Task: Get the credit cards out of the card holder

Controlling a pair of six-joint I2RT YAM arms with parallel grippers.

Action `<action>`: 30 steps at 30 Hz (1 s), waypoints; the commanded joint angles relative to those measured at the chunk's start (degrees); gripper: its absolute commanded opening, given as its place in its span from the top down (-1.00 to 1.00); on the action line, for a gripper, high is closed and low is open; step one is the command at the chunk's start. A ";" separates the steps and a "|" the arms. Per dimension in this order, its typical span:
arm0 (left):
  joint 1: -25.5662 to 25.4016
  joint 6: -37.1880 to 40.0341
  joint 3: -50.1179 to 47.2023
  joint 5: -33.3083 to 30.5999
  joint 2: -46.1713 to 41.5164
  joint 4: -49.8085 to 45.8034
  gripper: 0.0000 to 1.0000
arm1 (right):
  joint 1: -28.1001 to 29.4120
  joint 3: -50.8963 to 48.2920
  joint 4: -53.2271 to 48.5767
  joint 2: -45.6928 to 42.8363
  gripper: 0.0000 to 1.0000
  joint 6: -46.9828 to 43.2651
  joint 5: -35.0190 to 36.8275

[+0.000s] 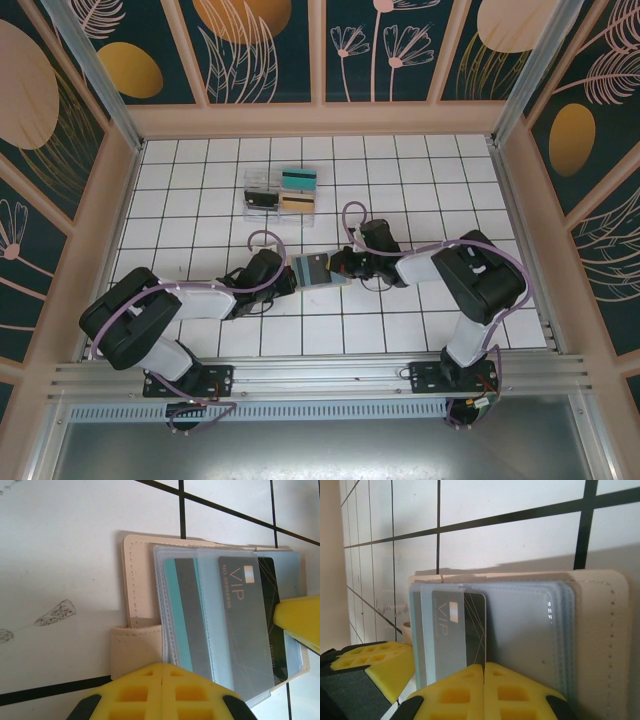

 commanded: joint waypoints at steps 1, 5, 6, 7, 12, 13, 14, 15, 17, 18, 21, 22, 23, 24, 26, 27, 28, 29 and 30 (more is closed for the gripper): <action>0.33 -0.24 -0.05 -0.71 1.22 -2.77 1.00 | -0.51 -1.27 -2.15 0.12 0.93 -0.40 1.07; 0.28 -0.09 -0.01 -0.63 1.14 -2.93 1.00 | -0.23 -1.11 -2.43 -0.13 0.93 -0.58 1.85; 0.32 -0.10 -0.09 -0.62 1.04 -3.02 1.00 | -0.48 -0.97 -2.93 -0.13 0.93 -1.08 1.77; 0.32 -0.02 -0.18 -0.72 0.96 -3.06 1.00 | -0.79 -0.86 -3.48 -0.20 0.93 -1.49 1.85; 0.30 0.36 -0.18 -0.78 0.79 -3.16 1.00 | -2.64 0.88 -6.67 -0.09 0.93 -5.31 0.17; 0.20 0.32 -0.21 -0.72 0.78 -3.13 1.00 | -2.62 1.57 -7.75 0.09 0.92 -6.43 -0.14; 0.27 0.31 -0.16 -0.63 0.82 -3.12 1.00 | -2.64 2.41 -9.08 0.29 0.92 -7.53 -0.30; 0.29 0.33 -0.10 -0.59 0.87 -3.10 1.00 | -3.87 3.04 -10.08 0.51 0.92 -8.36 -0.55; 0.28 0.32 -0.09 -0.54 0.87 -3.08 1.00 | -4.98 4.24 -11.49 0.89 0.91 -9.77 -1.64; 0.28 0.33 -0.19 -0.52 0.79 -3.12 1.00 | -5.33 4.74 -12.24 0.94 0.91 -10.24 -1.67; 0.27 0.31 -0.25 -0.63 0.52 -3.23 1.00 | -6.18 5.37 -13.08 0.93 0.91 -11.08 -1.75; 0.27 0.33 -0.23 -0.71 0.45 -3.27 1.00 | -6.44 5.41 -13.12 0.88 0.90 -11.19 -1.90; 0.28 0.33 -0.27 -0.72 0.37 -3.33 1.00 | -6.78 5.32 -13.13 0.93 0.90 -11.35 -2.07; 0.33 0.31 -0.19 -0.78 0.34 -3.40 1.00 | -7.12 5.10 -13.03 0.87 0.90 -11.37 -2.01; 0.23 0.40 -0.23 -0.81 0.34 -3.51 1.00 | -7.72 4.46 -12.74 0.57 0.90 -11.37 -2.10; 0.33 0.45 -0.05 -0.81 0.35 -3.59 1.00 | -8.10 4.11 -12.61 0.35 0.90 -11.33 -2.10; 0.28 0.50 -0.09 -0.81 0.27 -3.67 1.00 | -8.40 3.69 -12.45 0.09 0.90 -11.29 -2.10; 0.28 0.51 -0.09 -0.88 0.29 -3.70 1.00 | -8.89 3.09 -12.11 -0.32 0.90 -11.12 -2.17; 0.27 0.50 -0.02 -0.89 0.26 -3.68 1.00 | -9.34 2.40 -11.64 -0.78 0.90 -11.03 -2.40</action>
